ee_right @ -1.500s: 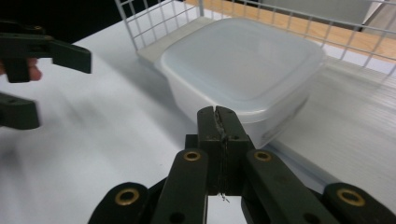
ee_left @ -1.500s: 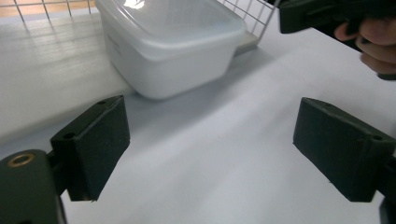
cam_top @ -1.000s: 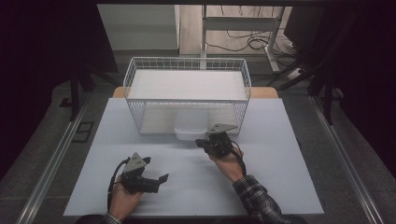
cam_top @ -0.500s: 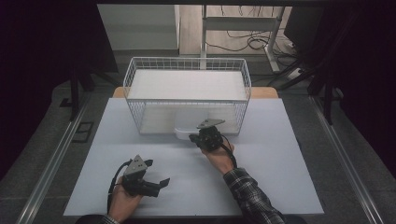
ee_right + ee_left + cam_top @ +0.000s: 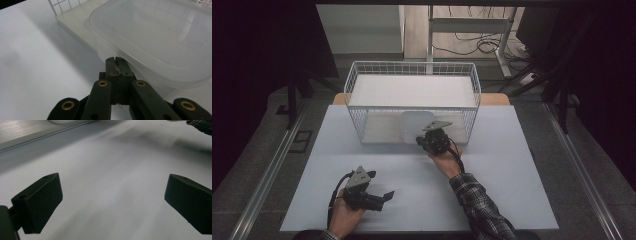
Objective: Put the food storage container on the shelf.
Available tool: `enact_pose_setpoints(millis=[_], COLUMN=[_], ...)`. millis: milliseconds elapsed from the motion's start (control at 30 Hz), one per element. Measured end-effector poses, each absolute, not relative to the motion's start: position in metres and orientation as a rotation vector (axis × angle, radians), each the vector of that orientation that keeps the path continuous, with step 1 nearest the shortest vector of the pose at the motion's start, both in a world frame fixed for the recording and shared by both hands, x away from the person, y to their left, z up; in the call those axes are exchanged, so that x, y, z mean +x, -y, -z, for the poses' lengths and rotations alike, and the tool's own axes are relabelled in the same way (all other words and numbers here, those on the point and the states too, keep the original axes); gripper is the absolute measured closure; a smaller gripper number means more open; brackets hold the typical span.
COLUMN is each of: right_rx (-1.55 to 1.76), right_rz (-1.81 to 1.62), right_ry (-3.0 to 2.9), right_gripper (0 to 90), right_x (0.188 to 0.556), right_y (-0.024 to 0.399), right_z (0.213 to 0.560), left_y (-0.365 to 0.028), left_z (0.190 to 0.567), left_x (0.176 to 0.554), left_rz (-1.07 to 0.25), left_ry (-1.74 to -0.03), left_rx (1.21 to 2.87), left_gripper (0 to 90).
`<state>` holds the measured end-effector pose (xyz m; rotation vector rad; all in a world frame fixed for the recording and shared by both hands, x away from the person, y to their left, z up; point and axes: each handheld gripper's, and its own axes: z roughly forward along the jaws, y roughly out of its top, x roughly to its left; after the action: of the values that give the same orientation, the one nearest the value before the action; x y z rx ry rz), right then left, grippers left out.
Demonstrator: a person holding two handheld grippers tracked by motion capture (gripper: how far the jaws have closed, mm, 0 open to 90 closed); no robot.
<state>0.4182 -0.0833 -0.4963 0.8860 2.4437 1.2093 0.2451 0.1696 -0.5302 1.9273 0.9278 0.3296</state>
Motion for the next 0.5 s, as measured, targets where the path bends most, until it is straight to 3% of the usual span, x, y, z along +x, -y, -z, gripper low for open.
enact_pose_setpoints(millis=[500], right_rx=[0.914], right_rz=[-1.208], right_ry=[-2.426], right_gripper=[88.7], right_x=[0.435], right_y=[0.08], right_z=[0.499], left_y=[-0.17], left_z=[0.53], left_x=[0.245], left_rz=[-0.336], left_ry=[-0.927], left_rx=[1.921], left_gripper=[1.3])
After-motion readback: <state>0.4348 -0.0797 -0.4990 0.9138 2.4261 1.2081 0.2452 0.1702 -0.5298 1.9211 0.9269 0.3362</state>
